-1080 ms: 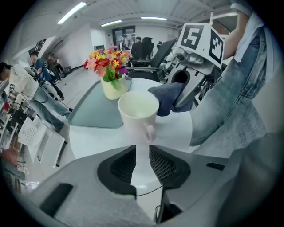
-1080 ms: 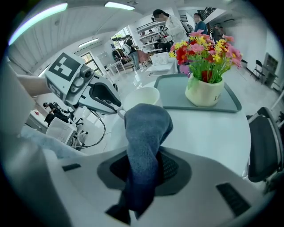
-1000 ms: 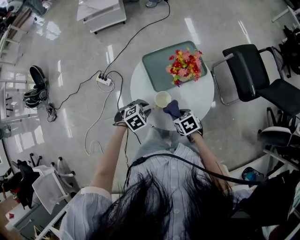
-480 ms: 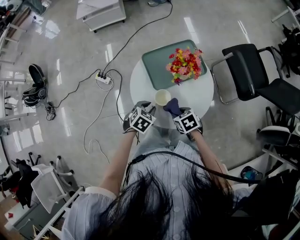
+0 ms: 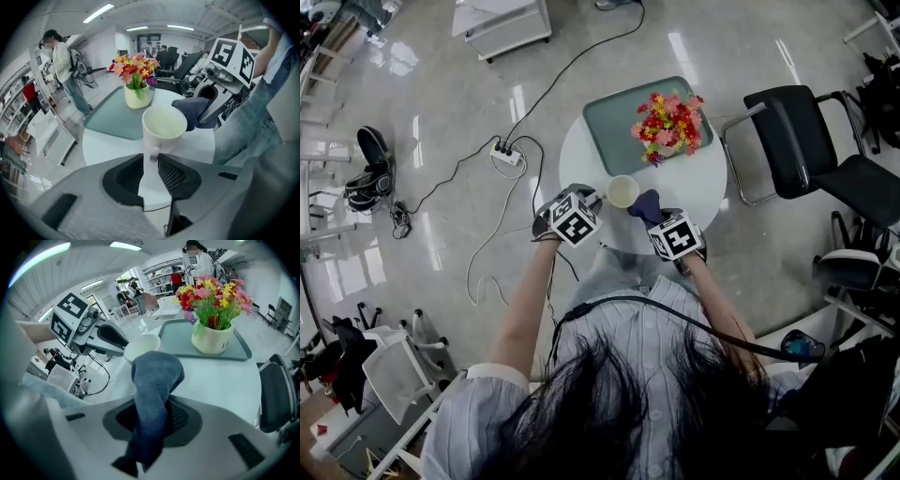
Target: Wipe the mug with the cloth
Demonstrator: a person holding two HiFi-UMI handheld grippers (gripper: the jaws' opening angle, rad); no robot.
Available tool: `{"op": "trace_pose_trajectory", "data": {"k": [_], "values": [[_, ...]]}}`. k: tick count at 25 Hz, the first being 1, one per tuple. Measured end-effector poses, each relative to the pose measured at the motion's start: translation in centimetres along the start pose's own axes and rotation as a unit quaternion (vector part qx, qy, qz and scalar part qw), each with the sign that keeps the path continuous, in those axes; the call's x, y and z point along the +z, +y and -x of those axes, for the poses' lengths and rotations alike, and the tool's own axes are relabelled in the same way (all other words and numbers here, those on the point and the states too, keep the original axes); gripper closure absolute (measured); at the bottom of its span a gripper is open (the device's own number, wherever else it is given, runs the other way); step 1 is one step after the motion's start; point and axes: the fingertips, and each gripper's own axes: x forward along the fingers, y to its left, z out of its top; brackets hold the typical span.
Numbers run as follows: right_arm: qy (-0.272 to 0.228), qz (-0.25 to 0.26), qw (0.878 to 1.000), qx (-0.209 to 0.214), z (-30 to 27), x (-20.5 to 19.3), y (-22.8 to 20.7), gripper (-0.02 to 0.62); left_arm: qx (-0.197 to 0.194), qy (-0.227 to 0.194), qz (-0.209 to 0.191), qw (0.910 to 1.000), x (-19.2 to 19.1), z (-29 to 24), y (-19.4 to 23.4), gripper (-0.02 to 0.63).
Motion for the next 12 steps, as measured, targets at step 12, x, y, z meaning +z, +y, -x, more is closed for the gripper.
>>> {"op": "trace_pose_trajectory", "data": {"k": [12], "values": [[-0.001, -0.001, 1.000, 0.000, 0.5, 0.2, -0.5, 0.494, 0.027, 0.018, -0.166, 0.9856, 1.8, 0.6, 0.0, 0.500]]}}
